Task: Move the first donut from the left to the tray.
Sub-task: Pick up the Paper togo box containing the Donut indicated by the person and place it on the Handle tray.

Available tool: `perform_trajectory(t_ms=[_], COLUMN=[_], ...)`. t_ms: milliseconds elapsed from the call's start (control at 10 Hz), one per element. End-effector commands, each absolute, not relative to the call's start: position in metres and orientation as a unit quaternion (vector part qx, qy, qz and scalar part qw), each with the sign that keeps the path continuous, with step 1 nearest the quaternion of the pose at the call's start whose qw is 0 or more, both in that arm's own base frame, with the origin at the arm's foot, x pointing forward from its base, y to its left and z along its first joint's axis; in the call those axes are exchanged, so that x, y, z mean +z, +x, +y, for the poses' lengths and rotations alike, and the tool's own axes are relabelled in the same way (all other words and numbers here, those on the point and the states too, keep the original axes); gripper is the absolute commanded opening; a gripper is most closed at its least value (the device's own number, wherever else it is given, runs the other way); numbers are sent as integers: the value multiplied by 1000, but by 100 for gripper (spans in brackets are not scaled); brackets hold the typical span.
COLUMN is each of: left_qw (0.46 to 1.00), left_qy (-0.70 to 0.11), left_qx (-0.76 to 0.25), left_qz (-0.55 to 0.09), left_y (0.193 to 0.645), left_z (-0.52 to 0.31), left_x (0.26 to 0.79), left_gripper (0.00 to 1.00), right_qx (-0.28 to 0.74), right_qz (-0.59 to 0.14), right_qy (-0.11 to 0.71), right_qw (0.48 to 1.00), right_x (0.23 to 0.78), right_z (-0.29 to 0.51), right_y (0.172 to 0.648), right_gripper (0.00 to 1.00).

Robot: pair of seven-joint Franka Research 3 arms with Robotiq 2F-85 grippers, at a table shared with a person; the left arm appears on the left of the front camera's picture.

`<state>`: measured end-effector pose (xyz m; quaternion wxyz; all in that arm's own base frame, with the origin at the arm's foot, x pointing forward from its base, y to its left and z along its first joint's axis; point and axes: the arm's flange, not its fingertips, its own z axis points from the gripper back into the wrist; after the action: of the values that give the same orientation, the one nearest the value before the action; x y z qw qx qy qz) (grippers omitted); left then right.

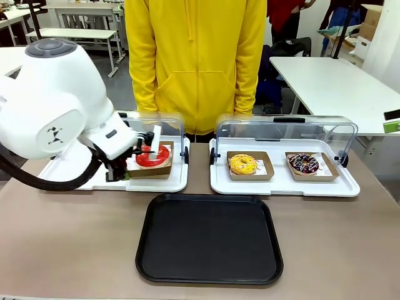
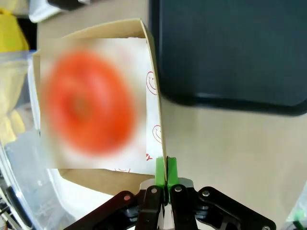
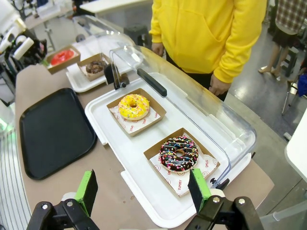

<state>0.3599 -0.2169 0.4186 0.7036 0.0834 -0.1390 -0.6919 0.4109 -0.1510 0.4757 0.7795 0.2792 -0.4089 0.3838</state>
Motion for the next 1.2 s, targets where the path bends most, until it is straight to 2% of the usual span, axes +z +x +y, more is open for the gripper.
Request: perform_trajectory(t_ms=[0,300,500,1100], left_qw=[710,707,721,679], left_qy=[76,76,83,94], left_qx=[-688,-688,-676,-722], left_qz=[-132,-146,-128,-95], left_y=[343,309,294,264], left_z=[-248,-313,-345,-386], left_x=[411,395,383,347], left_gripper=[2,2,2,2], right_qx=[382,382,382,382], right_qz=[-424,-424,-424,-424], right_qy=[283,283,283,283], right_qw=[771,771,771,771], right_x=[476,476,476,476], right_z=[-150,-150,-150,-150], right_y=[414,414,414,414], right_gripper=[100,100,100,100])
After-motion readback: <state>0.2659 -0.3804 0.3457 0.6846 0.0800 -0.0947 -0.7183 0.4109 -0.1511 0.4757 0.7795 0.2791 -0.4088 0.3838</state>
